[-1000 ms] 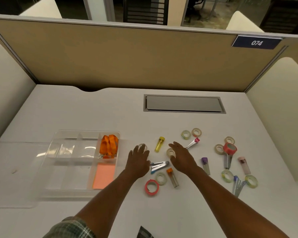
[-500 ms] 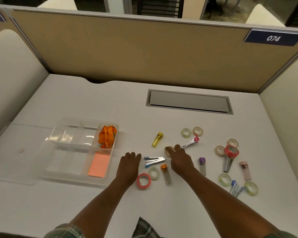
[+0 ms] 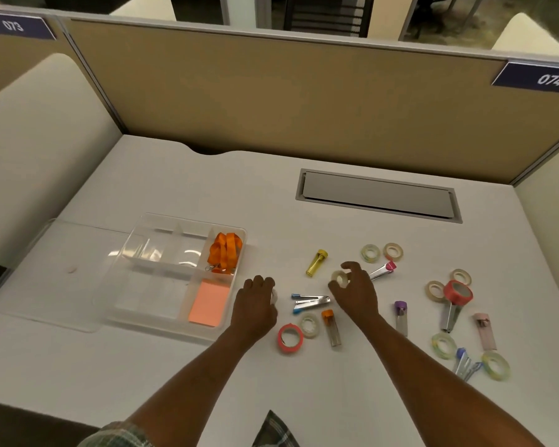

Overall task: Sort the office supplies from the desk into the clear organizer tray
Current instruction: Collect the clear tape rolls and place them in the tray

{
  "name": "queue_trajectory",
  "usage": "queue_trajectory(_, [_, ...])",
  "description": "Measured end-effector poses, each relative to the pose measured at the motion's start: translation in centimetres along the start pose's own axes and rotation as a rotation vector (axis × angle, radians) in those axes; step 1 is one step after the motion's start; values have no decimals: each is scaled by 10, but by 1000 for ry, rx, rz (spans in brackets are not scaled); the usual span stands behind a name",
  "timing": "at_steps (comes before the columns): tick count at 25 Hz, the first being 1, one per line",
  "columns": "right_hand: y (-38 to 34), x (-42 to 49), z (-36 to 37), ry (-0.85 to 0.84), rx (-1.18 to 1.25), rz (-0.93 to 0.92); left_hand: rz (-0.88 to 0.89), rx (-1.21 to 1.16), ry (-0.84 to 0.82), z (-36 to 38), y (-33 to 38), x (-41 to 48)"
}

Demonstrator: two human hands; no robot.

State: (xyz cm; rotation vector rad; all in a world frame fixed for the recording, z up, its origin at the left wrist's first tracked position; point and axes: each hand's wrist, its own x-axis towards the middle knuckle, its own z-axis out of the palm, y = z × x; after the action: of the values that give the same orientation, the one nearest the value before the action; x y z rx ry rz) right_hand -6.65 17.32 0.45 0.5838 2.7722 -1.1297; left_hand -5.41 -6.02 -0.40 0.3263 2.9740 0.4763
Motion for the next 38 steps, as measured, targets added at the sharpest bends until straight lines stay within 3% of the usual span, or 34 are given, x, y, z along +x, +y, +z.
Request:
queue_trajectory(2, [-24, -5, 7, -39, 383, 214, -56, -283, 89, -16, -3, 4])
queue_trajectory(5, [-68, -20, 24, -194, 868, 496, -346, -880, 46, -45, -13, 7])
queue_trajectory(8, [-108, -34, 50, -313, 1049, 472, -635, -1367, 58, -68, -36, -1])
queue_trajectory(12, [-165, -54, 90, -541, 995, 322, -704, -1520, 122, -86, -88, -23])
queue_trajectory(15, [-205, -71, 124, -647, 693, 83, -711, -1355, 188, -92, -131, -36])
queue_trajectory(19, [-232, -88, 169, -508, -28, -507, -517, -622, 237, -89, -180, -55])
queue_trajectory(22, [-238, -94, 192, -412, -273, -635, -297, -317, 199, -84, -201, -64])
queue_trajectory(25, [-235, -97, 206, -399, -477, -688, -229, -46, 99, -78, -211, -65])
queue_trajectory(30, [-229, -97, 204, -415, -457, -660, -178, 76, 83, -74, -213, -60])
queue_trajectory(34, [-217, -97, 187, -302, -337, -671, -126, 57, 174, -74, -198, -53])
queue_trajectory(38, [-196, -95, 161, -225, -285, -609, -43, -12, 160, -74, -163, -39])
